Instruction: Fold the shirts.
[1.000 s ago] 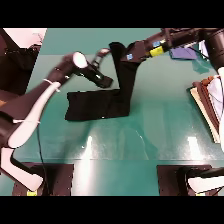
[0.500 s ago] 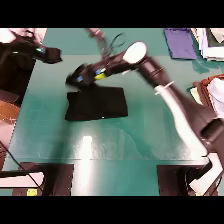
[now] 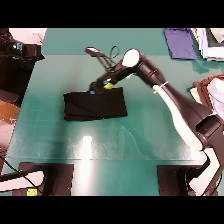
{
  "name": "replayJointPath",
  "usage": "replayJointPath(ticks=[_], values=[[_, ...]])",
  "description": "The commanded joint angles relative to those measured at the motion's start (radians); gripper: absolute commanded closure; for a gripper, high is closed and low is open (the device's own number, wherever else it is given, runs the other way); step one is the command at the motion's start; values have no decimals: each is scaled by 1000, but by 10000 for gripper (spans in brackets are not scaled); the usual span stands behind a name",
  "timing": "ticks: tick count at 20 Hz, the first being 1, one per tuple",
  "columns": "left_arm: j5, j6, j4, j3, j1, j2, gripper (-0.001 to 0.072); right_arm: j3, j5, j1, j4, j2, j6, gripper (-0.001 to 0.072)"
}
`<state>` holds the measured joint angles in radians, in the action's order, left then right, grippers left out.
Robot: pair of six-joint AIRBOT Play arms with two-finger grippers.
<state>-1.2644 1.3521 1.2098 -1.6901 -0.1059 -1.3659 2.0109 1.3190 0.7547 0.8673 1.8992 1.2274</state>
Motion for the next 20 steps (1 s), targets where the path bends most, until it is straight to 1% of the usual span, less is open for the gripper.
replayJointPath(ticks=[1,4,8,10,13,14,15,16,17,18,20], values=[[-12,-2,-7,0,-5,3,676,-1,220,-132,132,-14,120,397],[-17,-18,-8,0,-5,3,676,-50,226,-231,129,-18,169,397],[-35,-27,-8,0,-5,3,676,-227,215,-323,126,-31,198,397],[-41,-52,-8,3,-5,3,676,-354,146,-356,121,-83,198,397],[-43,-51,-8,3,-5,3,677,-540,-47,-385,94,-199,198,396],[-43,-51,-9,3,-5,3,676,-596,-119,-385,63,-230,196,337],[-42,-51,-10,3,-5,3,676,-640,-179,-383,26,-246,195,127],[-42,-51,-10,3,-5,3,676,-673,-212,-376,-13,-249,191,-3],[-42,-51,-10,3,-5,3,677,-698,-232,-376,-48,-241,175,-2],[-42,-51,-11,3,-5,3,676,-720,-248,-369,-116,-223,139,-1],[-40,-51,-14,3,-5,3,676,-734,-239,-360,-286,-165,30,27]])
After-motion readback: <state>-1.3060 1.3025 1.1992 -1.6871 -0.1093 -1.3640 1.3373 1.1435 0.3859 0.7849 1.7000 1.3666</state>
